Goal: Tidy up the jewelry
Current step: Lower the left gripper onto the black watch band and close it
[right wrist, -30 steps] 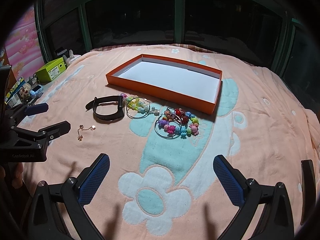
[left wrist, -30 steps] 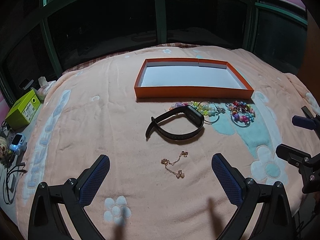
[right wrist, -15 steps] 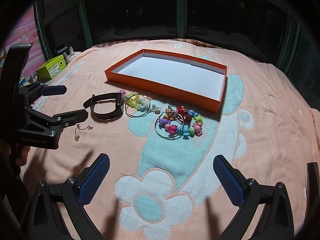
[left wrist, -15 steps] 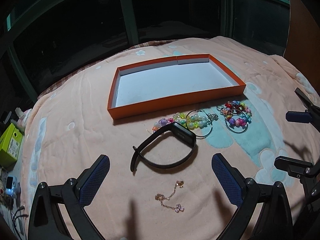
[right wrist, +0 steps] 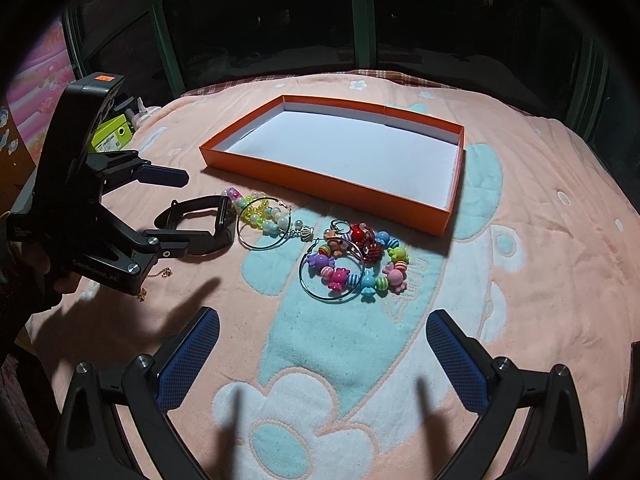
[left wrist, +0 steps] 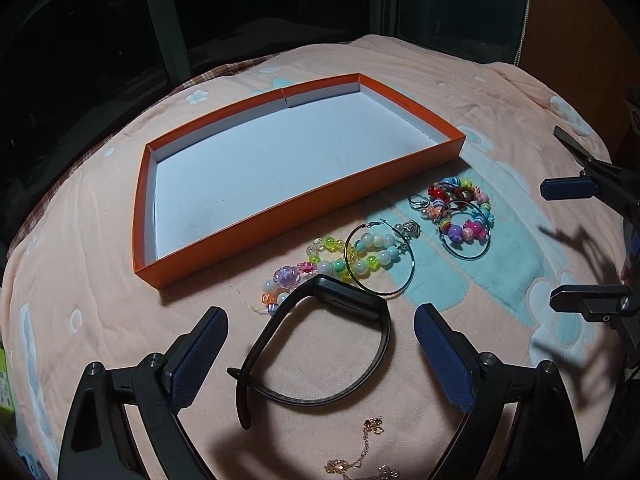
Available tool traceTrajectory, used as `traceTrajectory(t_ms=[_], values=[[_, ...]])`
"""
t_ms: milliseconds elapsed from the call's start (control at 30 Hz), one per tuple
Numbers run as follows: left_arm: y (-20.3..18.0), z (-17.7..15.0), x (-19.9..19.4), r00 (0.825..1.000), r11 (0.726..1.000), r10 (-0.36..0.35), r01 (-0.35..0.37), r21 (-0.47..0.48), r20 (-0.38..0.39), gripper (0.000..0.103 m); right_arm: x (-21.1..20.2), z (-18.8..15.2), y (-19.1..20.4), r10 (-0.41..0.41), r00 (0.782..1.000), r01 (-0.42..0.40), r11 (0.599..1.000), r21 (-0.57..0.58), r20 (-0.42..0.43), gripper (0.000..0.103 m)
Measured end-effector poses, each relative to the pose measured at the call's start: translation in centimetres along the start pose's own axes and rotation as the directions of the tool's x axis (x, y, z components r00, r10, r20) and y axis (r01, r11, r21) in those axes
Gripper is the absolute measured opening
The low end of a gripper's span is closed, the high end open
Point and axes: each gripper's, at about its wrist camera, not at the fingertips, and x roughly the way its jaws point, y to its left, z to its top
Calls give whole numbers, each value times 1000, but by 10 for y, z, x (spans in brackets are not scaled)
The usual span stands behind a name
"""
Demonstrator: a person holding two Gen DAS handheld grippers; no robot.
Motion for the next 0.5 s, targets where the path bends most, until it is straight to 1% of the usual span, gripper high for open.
traceTrajectory(t_ms=[100,367,433,500], values=[[0,1,8,999,999,-30,31,35,-16,93,3,1,-2,10,1000,-10,1000,2,-5,103],[-2,2,15,994,990,-104,106,96,-21,88,12,6,-10,67,997,-66,997,40,-23,103],[-3,2,16,992,986,-120,123,114,-27,85,13,7,-13,70,997,-69,996,49,-27,103],[-4,2,19,991,983,-129,132,130,-37,77,15,8,-16,72,997,-70,996,55,-33,103]])
